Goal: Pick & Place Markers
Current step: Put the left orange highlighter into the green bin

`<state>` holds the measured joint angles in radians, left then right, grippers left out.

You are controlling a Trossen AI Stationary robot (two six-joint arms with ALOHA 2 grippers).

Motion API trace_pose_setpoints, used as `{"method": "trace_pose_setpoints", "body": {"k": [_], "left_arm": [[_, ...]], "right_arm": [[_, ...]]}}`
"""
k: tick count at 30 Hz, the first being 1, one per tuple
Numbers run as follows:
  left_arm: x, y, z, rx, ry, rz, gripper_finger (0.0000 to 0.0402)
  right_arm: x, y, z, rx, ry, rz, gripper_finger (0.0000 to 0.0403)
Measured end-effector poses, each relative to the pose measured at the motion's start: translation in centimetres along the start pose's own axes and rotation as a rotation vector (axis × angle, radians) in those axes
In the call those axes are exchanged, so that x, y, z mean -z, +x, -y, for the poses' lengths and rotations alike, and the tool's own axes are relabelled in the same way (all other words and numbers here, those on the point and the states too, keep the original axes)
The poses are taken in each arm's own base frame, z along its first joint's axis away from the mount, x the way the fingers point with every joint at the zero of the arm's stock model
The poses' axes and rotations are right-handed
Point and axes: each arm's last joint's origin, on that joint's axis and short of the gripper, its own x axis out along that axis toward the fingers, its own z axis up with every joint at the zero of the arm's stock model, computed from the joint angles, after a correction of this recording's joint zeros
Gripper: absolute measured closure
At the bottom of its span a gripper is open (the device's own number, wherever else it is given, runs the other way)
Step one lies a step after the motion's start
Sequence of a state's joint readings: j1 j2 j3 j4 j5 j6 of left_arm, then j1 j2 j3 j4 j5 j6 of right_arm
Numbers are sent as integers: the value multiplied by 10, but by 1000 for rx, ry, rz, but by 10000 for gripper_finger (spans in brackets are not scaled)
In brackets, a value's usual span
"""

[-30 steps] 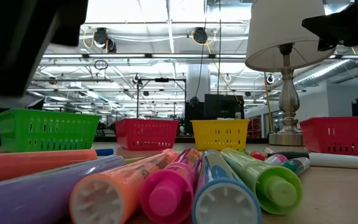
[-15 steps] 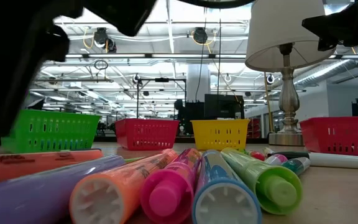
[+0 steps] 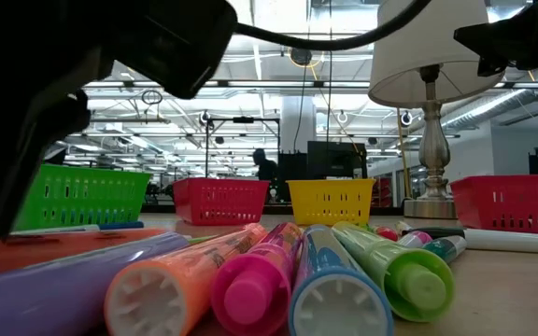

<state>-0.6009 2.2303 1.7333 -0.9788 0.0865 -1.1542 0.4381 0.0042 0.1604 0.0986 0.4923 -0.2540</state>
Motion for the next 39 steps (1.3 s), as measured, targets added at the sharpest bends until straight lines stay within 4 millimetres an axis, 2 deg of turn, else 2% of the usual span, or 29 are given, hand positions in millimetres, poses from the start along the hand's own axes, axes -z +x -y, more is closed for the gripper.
{"method": "trace_pose_setpoints", "body": {"k": [10,12,16,24,27,33,37,39], "left_arm": [[0,9,-3,26,-31,11,283],[0,9,-3,26,-31,11,294],[0,10,-2,36,-40,14,344],[-2,3,3,48,-52,-3,348],[-4,-11,5,8,-37,-11,348],[-9,-65,5,-93,12,35,348],[-11,-105,-7,-230,13,66,348],[-15,-117,-12,-221,87,89,348]], "right_arm": [[0,0,0,0,-1,0,403],[0,0,0,0,-1,0,403],[0,0,0,0,-1,0,403],[1,0,0,-2,-2,-7,403],[1,0,0,-2,-3,-6,403],[1,0,0,-2,-4,-6,403],[1,0,0,-2,-4,-6,403],[1,0,0,-2,-4,-6,403]]}}
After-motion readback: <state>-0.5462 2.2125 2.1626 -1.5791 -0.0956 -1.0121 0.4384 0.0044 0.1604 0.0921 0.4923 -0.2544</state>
